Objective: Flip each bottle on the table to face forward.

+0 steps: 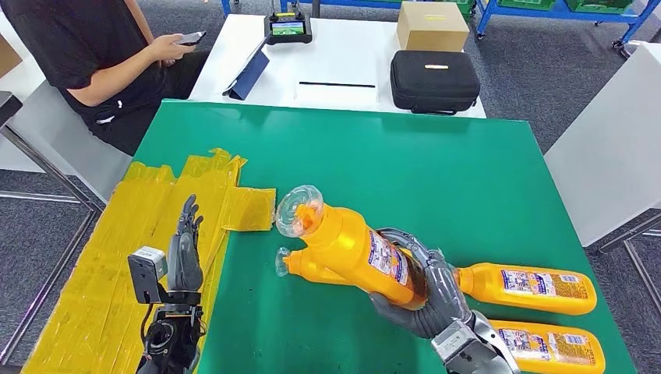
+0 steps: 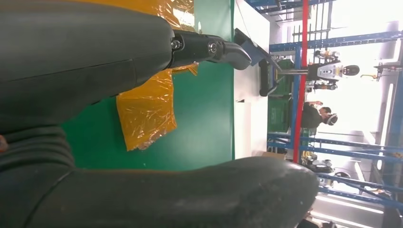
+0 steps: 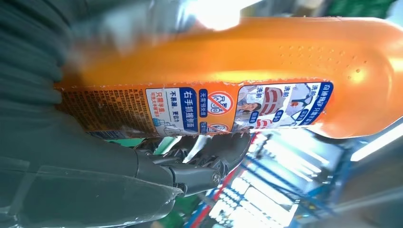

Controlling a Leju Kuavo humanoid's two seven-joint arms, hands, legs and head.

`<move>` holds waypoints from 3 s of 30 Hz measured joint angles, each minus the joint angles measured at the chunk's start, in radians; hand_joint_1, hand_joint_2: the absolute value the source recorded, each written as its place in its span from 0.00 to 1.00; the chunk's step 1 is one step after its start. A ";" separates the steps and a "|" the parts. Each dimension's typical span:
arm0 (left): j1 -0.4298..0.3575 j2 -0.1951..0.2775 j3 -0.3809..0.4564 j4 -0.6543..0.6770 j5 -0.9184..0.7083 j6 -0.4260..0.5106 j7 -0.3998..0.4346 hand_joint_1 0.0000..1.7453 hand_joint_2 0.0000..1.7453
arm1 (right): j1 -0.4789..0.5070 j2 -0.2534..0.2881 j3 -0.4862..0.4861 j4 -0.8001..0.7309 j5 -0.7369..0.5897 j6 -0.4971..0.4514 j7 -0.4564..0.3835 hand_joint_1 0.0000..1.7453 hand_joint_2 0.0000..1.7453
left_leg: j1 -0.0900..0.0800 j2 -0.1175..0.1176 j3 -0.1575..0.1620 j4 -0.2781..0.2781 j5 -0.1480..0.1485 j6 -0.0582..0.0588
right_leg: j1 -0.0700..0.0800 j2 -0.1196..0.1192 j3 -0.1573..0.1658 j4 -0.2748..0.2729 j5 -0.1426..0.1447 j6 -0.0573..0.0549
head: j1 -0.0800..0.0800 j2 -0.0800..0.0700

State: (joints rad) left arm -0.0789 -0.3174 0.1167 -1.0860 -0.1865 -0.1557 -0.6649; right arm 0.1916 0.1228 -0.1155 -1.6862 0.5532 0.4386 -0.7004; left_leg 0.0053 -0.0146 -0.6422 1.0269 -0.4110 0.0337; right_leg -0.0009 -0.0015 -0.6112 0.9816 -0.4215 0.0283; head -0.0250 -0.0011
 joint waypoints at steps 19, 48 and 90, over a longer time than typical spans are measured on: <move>-0.035 -0.023 -0.062 0.023 0.104 -0.161 0.022 0.00 1.00 | -0.265 0.053 0.161 0.173 -0.041 -0.166 0.004 1.00 1.00 | 0.000 0.001 0.000 0.000 0.002 -0.001 | 0.000 0.000 0.000 0.001 0.001 0.000 | 0.000 0.000; 0.035 -0.005 -0.165 -0.033 0.181 -0.184 0.020 0.00 1.00 | -0.359 0.063 0.422 0.603 -0.120 -0.352 0.000 1.00 1.00 | 0.000 -0.001 -0.003 0.000 0.002 -0.002 | 0.000 0.000 -0.003 0.001 0.000 0.000 | 0.000 0.000; -0.009 0.015 -0.266 0.001 0.352 -0.354 0.053 0.27 1.00 | -0.381 0.087 0.495 0.744 -0.006 -0.418 -0.001 1.00 1.00 | 0.001 0.000 -0.004 0.000 0.002 -0.002 | 0.001 0.000 -0.004 0.001 0.000 0.000 | 0.000 0.000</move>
State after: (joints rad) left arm -0.0877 -0.3022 -0.1492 -1.0854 0.1658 -0.5100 -0.6115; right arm -0.1895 0.2095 0.3798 -0.9426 0.5468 0.0203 -0.7013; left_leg 0.0063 -0.0148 -0.6458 1.0270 -0.4093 0.0316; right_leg -0.0004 -0.0016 -0.6153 0.9825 -0.4212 0.0284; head -0.0250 -0.0011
